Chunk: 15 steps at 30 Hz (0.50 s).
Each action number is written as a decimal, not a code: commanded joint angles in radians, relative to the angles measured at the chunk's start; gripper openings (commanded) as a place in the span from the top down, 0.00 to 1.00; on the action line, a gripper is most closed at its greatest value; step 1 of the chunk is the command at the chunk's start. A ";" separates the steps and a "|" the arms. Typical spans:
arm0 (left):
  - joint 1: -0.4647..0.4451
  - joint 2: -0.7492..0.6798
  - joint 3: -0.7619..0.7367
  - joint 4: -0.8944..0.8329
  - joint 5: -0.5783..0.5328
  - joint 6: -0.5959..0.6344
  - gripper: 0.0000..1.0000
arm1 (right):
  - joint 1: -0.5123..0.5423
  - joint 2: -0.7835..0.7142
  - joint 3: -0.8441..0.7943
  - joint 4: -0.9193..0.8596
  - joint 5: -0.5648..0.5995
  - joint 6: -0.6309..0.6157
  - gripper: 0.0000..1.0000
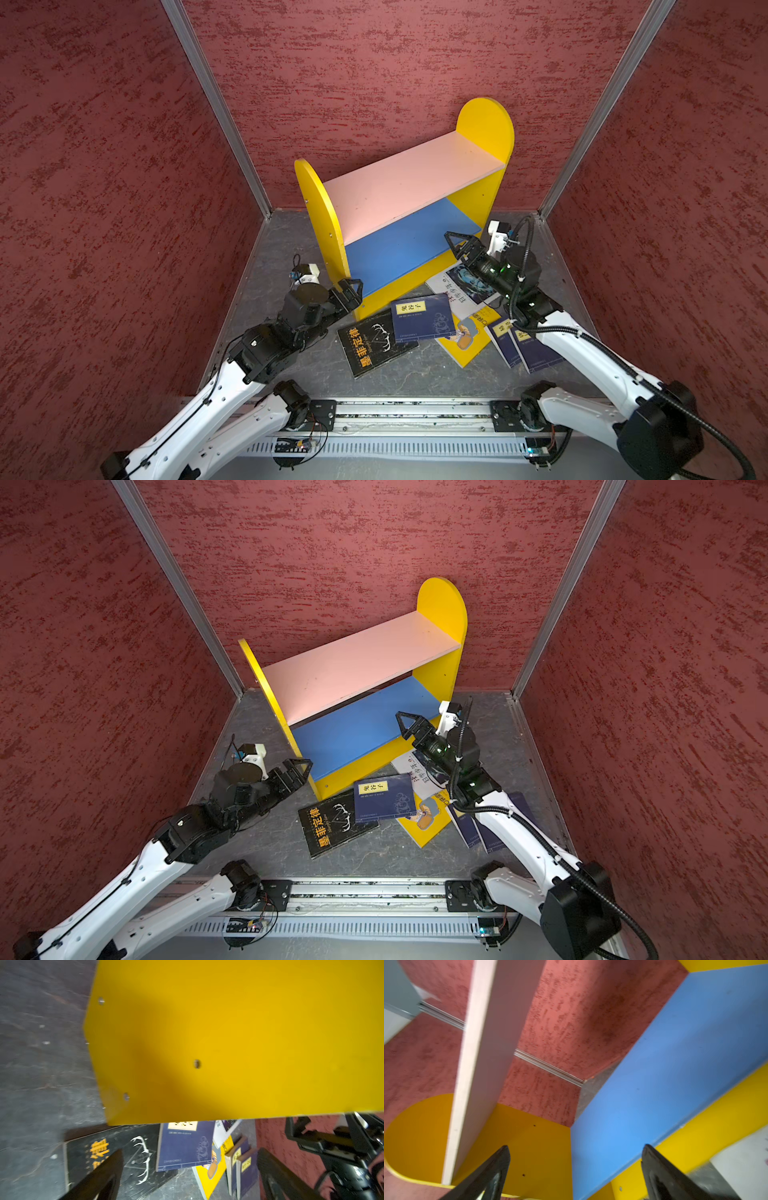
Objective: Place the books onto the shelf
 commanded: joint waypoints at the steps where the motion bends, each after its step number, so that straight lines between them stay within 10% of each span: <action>1: -0.007 0.030 -0.005 0.247 0.171 0.110 0.01 | 0.001 0.032 0.014 0.118 -0.087 0.041 0.01; 8: 0.024 0.154 0.047 0.263 0.403 0.084 0.01 | 0.001 0.029 0.048 0.024 -0.077 0.028 0.01; 15: 0.029 0.351 0.196 0.119 0.486 0.262 0.01 | -0.041 0.037 0.101 -0.426 0.292 0.082 0.01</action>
